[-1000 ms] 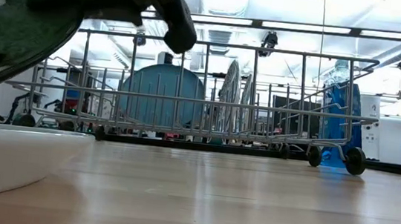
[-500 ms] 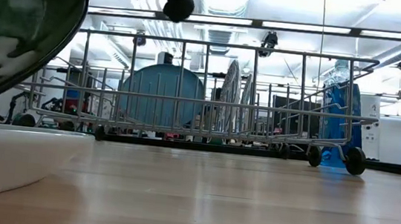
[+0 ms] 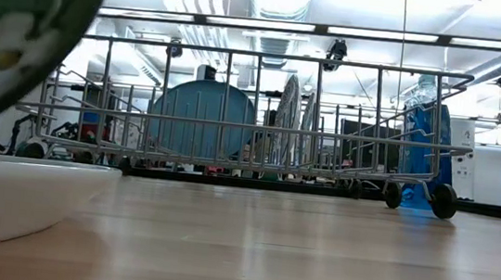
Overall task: Sort dishes
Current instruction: Put the green plate in the dish rack
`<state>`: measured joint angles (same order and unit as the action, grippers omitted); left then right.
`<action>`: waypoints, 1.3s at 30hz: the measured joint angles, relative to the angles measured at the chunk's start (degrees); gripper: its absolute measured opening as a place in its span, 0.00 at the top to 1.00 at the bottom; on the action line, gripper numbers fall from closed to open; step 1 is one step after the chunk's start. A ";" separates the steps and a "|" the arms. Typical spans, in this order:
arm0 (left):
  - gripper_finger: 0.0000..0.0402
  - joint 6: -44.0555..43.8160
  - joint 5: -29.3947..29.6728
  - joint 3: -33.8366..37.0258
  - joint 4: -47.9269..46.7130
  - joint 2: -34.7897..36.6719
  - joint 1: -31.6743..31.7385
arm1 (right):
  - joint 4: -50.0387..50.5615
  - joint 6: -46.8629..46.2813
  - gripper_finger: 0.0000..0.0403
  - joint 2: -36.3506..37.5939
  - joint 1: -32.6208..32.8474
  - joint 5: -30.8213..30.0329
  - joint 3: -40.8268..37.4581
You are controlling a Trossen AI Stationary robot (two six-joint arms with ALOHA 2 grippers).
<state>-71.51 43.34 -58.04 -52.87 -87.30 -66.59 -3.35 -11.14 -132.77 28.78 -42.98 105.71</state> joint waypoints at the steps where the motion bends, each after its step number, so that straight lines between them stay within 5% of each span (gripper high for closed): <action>1: 0.87 -0.18 0.18 -0.38 0.05 -0.14 0.00 | -0.13 -1.45 0.95 0.09 0.17 0.36 0.03; 17: 0.92 5.56 7.85 -3.90 -1.00 -0.09 -0.44 | 4.86 -12.43 0.62 1.46 -0.64 19.03 0.00; 23: 0.93 10.09 14.86 -5.17 1.17 -0.09 -0.35 | 5.95 -10.96 0.57 1.27 -0.77 19.93 -0.20; 28: 0.93 14.84 16.12 -6.34 3.83 -0.05 -0.39 | 5.78 -5.99 0.60 1.27 -0.59 19.60 -0.20; 33: 0.93 16.58 16.94 -6.79 5.47 -0.05 -0.29 | 5.59 -3.00 0.77 1.27 -0.55 18.79 -0.20; 39: 0.71 13.53 17.19 -6.88 4.60 0.04 -0.42 | 6.54 1.39 0.90 1.38 -0.55 14.42 -0.15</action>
<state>-57.98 60.52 -64.93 -48.27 -87.26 -67.01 3.19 -9.76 -131.39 28.23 -28.56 105.56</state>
